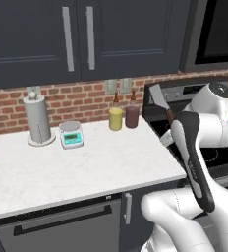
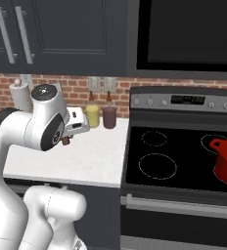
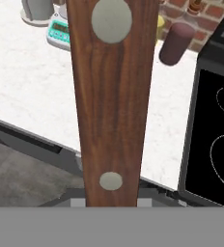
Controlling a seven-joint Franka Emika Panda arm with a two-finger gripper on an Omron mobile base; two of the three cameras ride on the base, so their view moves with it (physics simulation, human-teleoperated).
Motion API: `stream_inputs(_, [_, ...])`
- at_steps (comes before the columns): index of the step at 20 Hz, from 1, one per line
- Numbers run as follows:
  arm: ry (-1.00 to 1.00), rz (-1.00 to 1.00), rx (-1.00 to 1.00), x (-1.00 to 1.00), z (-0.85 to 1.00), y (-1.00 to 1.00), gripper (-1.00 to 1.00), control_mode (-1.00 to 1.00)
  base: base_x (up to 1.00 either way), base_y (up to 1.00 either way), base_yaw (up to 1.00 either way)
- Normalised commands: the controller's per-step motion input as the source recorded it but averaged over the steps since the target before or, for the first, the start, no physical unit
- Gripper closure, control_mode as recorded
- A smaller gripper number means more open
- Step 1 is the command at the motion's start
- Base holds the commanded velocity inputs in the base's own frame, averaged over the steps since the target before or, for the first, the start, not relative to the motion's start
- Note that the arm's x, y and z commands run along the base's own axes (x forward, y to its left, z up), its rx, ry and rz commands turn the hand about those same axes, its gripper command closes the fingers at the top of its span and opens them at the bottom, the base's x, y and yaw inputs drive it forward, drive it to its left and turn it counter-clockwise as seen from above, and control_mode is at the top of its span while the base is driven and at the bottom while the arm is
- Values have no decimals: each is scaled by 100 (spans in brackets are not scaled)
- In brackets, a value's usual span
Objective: Put the garlic and mushroom in the pot. Retrieve the spatula and lightly stir the vegetables in the pot.
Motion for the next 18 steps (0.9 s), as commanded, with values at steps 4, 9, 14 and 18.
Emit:
stream_inputs(4, [0,0,0,0,0,0,100,100,-7,-80,-1])
stream_inputs(9, [0,0,0,0,0,0,100,100,0,-67,0])
stream_inputs(14, [0,0,0,0,0,0,100,100,7,-54,0])
stream_inputs(18, [0,0,0,0,0,0,100,100,21,-47,0])
